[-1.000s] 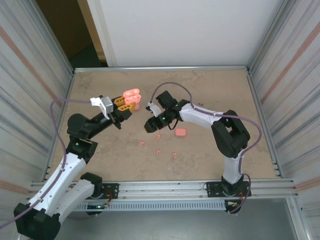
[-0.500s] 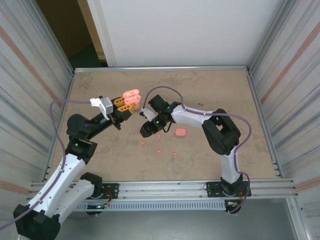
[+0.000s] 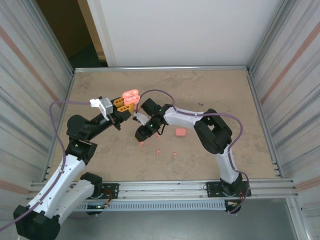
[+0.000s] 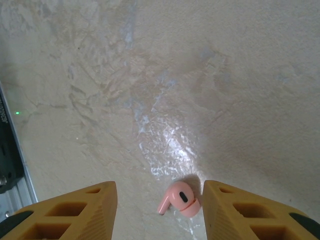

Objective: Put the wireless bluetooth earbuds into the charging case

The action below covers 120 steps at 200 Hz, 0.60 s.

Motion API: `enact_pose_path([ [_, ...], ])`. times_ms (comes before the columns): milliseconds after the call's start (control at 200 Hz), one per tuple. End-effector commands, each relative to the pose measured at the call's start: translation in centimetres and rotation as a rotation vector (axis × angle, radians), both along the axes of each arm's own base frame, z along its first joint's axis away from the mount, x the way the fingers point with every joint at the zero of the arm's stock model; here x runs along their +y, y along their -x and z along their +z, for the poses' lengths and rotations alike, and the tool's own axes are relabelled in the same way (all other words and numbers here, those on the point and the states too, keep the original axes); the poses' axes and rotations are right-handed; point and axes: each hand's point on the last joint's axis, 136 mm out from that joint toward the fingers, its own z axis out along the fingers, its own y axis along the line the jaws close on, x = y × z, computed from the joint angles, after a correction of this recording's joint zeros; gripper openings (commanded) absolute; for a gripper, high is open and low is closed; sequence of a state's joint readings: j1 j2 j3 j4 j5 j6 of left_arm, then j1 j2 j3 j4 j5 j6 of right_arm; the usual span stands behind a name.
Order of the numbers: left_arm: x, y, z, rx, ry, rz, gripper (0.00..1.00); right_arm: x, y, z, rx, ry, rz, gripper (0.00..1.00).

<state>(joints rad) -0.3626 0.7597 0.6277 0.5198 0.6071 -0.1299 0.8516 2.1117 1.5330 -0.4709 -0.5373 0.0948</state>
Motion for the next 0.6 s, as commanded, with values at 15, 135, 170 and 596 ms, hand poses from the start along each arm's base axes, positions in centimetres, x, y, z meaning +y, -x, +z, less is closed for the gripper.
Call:
enact_pose_path([
  [15, 0.2, 0.3, 0.5, -0.034, 0.002, 0.009, 0.0, 0.6, 0.0, -0.6, -0.022, 0.027, 0.037, 0.47],
  [135, 0.1, 0.3, 0.5, -0.033, 0.003, 0.009, 0.0, 0.9, 0.2, -1.0, -0.021, 0.039, 0.052, 0.47],
  [170, 0.1, 0.3, 0.5, -0.034, 0.003, 0.01, 0.0, 1.0, 0.2, -1.2, -0.022, 0.045, 0.055, 0.47],
  [596, 0.2, 0.2, 0.5, -0.032, 0.005, 0.014, 0.0, 0.2, 1.4, -2.9, -0.004, 0.119, 0.099, 0.44],
])
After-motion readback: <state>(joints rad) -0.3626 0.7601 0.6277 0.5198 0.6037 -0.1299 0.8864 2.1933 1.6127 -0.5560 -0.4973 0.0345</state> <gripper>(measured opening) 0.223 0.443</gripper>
